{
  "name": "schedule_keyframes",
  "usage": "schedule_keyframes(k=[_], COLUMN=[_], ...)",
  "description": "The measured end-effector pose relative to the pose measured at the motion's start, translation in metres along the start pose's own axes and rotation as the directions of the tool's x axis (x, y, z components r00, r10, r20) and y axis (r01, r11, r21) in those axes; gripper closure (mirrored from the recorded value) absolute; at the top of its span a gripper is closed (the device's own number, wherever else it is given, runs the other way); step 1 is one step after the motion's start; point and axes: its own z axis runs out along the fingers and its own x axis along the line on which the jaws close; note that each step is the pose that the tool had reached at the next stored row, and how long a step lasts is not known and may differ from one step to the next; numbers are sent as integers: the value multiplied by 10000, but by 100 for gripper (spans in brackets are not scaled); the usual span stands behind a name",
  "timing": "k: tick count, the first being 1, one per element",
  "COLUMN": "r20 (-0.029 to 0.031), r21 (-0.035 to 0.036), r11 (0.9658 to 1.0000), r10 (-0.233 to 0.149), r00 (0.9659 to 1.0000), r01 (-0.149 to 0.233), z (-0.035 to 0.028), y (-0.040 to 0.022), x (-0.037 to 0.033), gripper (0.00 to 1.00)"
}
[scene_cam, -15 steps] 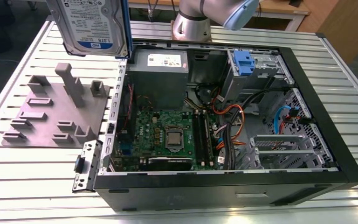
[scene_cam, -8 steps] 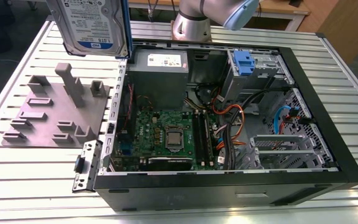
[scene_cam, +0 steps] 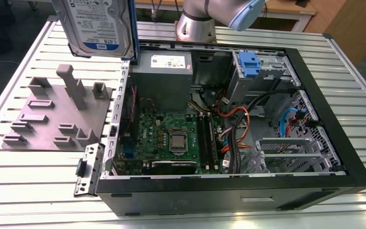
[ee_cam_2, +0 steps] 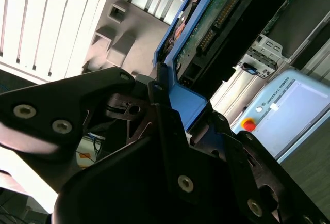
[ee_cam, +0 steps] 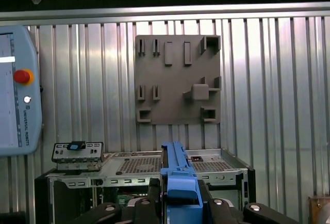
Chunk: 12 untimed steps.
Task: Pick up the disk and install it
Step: 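Pick up the disk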
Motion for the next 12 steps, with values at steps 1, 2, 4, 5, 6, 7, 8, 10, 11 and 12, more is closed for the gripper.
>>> schedule_keyframes(k=[1,2,4,5,6,7,8,10,11,12], r20=[0,1,0,0,-1,0,1,1,1,1], r21=[0,0,0,-1,-1,0,1,-1,0,0], r11=[10000,10000,10000,10000,10000,10000,10000,10000,10000,10000], r10=[0,1,1,0,0,0,-1,0,0,0], r00=[10000,10000,10000,10000,10000,10000,10000,10000,10000,10000], r01=[0,-1,-1,0,0,0,1,0,0,0], z=[0,0,0,0,-1,0,0,0,0,0], y=[-4,-8,-12,-17,-21,-27,-38,-66,-79,-93], x=[0,0,-1,-1,-2,-2,-2,-4,-4,-5], gripper=[64,64,64,64,64,64,64,64,64,64])
